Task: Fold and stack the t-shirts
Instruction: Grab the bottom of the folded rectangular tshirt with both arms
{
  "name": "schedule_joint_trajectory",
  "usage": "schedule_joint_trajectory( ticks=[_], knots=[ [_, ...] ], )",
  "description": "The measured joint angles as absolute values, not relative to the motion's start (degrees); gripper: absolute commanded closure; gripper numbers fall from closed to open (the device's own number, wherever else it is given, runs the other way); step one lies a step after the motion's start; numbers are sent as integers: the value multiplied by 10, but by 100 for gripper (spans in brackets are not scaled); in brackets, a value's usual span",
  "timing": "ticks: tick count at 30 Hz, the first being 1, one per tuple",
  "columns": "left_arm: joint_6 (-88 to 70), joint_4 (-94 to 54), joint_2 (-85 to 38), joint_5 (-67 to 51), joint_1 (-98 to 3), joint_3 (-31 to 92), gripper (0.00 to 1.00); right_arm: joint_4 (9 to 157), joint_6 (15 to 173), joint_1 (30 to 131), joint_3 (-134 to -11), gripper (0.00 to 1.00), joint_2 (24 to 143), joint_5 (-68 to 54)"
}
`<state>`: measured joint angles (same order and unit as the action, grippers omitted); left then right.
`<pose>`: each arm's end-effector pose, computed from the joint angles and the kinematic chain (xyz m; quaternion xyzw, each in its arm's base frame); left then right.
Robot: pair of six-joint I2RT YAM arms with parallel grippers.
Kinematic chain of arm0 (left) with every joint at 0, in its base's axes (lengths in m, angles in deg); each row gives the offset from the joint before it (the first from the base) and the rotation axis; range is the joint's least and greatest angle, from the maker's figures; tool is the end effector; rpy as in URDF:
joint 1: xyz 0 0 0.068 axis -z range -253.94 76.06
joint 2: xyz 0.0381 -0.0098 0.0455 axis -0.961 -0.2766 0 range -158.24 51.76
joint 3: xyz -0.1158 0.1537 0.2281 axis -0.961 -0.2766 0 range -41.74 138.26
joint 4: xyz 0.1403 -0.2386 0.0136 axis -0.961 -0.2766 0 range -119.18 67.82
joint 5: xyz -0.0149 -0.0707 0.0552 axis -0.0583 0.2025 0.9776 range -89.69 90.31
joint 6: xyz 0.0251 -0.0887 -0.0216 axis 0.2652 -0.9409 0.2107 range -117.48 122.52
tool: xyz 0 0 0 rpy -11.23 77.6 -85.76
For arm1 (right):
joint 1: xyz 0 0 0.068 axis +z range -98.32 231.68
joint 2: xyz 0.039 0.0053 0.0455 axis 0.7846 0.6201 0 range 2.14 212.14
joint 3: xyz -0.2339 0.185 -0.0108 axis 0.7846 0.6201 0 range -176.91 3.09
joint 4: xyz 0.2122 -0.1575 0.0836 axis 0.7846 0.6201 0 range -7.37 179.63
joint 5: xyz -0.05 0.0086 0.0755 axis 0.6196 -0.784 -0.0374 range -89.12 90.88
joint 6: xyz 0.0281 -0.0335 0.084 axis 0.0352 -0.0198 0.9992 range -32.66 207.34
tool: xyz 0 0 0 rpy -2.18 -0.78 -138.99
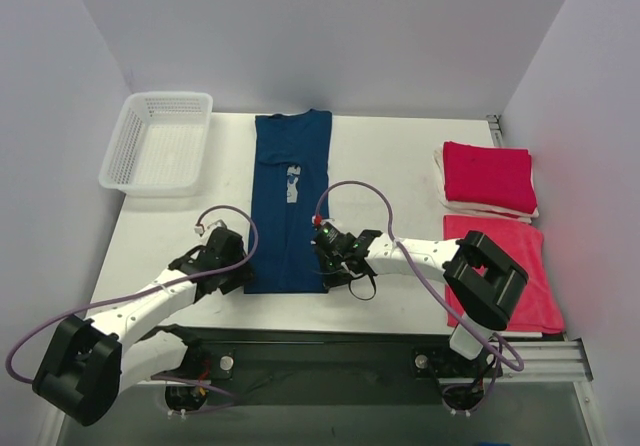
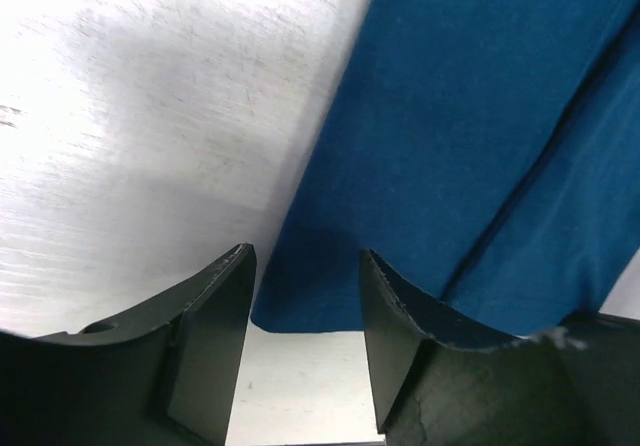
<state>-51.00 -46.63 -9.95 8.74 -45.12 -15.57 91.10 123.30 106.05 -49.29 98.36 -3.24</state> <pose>0.1896 -0.0899 0.1286 -0.2246 0.9369 -0.1166 0.2411 0.2160 0.3119 0.1380 -0.1628 0.9317 0.2529 0.2035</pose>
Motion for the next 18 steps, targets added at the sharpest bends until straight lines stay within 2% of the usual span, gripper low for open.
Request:
schedule_joint_trajectory(
  ticks=[4,8,11,15,16,18],
  knots=[
    [-510,-468,-81,65,-451,-166,44,911,1233,1060,-493,100,984,-32],
    [-511,-483,-67,53,-451,-172,51,911,1233,1060,-493,100,984,-32],
    [-512,-489,-65,48,-448,-175,62,911,1233,1060,-493,100,984,-31],
    [-515,-492,-72,44,-446,-177,97,911,1233,1060,-493,100,984,-30],
    [-515,-491,-74,43,-446,-176,100,911,1234,1060,-493,100,984,-30],
    [-514,-489,-79,41,-445,-176,100,910,1234,1060,-492,100,983,-30]
  ],
)
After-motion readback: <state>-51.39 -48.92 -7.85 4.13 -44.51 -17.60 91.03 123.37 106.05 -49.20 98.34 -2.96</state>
